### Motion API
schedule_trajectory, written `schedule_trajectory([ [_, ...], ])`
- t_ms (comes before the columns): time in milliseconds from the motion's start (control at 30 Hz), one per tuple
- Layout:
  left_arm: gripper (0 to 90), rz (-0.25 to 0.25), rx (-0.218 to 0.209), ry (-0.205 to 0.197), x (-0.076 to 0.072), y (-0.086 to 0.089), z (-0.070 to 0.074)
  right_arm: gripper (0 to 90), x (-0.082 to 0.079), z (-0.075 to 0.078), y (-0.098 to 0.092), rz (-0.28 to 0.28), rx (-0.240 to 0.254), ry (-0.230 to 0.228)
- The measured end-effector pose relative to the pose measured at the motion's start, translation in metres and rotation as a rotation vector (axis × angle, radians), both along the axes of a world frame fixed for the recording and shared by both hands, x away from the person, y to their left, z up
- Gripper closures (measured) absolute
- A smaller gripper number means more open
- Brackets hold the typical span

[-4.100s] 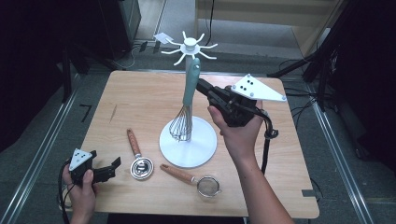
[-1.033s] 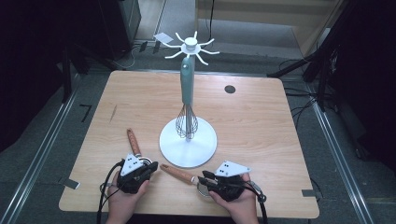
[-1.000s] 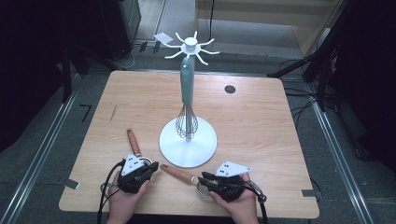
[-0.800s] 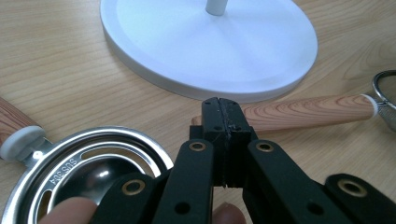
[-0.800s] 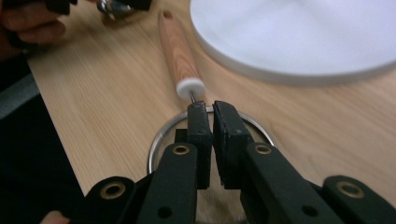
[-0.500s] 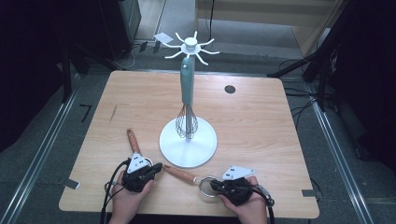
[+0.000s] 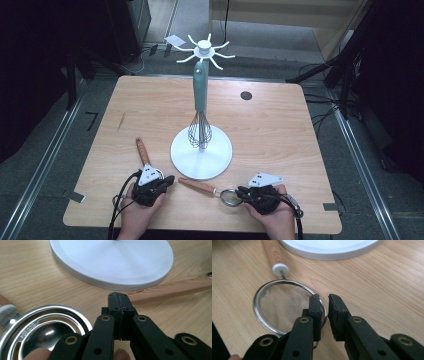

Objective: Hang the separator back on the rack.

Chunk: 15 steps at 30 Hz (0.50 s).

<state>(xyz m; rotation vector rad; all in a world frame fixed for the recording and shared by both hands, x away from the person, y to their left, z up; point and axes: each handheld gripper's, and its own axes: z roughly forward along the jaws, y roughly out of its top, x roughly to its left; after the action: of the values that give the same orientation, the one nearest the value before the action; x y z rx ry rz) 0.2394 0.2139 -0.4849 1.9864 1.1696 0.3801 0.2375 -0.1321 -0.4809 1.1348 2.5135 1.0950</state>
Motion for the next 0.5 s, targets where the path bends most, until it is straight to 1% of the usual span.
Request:
schedule_trajectory([
  [33,90.0,0.001,0.001,0.003,0.001,0.000,-0.001,79.3,0.000,0.000,0.000,-0.004,-0.006,-0.005],
  [100,90.0,0.002,-0.004,0.012,0.002,-0.001,-0.002,77.8,-0.002,0.002,0.000,-0.007,0.009,-0.003],
  [233,90.0,0.006,0.002,0.021,0.003,-0.003,-0.003,76.3,-0.003,0.008,0.006,0.014,0.041,-0.012],
  [333,90.0,0.005,0.006,0.031,0.004,-0.006,-0.004,72.7,-0.003,0.013,0.017,0.044,0.061,-0.008],
  [367,90.0,0.006,0.008,0.031,0.004,-0.007,-0.005,70.8,-0.003,0.015,0.023,0.058,0.064,-0.008],
  [433,90.0,0.003,0.013,0.035,0.004,-0.007,-0.006,70.0,-0.002,0.018,0.032,0.092,0.058,-0.002],
  [500,90.0,0.001,0.015,0.038,0.004,-0.007,-0.006,69.2,-0.001,0.019,0.039,0.113,0.039,-0.003],
])
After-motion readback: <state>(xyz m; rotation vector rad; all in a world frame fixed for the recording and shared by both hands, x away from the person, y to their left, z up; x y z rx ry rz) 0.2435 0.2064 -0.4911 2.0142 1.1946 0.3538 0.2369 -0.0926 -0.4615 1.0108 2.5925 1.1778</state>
